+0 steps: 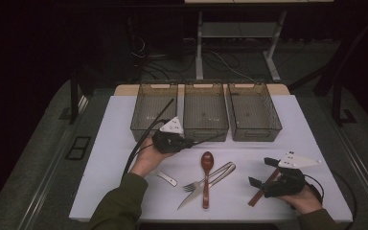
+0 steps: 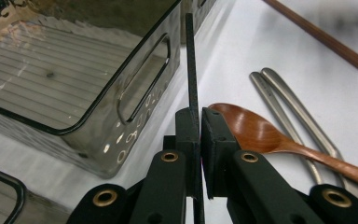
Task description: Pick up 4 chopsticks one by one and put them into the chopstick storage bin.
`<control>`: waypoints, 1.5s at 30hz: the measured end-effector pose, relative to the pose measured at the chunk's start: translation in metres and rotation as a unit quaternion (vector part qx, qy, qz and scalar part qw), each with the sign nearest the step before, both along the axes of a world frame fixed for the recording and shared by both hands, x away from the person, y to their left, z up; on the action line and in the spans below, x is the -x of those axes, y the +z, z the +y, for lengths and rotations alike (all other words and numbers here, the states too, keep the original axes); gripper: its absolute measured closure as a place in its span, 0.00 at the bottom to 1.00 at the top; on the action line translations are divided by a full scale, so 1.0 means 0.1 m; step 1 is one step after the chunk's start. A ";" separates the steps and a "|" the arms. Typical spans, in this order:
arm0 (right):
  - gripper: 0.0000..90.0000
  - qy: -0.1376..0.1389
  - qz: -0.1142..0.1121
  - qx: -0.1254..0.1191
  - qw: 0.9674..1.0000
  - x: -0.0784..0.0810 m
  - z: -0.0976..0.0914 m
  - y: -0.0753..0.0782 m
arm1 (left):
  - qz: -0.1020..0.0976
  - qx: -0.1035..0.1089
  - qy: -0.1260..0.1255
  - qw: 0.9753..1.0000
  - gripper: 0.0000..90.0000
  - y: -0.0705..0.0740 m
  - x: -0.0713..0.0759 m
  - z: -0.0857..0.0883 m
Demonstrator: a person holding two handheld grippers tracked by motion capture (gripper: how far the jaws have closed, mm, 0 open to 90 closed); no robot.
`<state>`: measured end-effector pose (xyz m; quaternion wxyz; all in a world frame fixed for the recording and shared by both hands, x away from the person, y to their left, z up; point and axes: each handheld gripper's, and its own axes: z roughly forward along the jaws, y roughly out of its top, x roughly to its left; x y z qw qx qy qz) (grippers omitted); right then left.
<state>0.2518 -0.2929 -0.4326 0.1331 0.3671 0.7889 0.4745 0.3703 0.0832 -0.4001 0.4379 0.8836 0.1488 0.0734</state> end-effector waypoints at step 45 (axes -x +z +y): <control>0.03 0.001 -0.002 0.001 1.000 0.01 0.01 0.01 | 0.003 0.036 0.120 0.992 0.95 0.30 0.10 0.94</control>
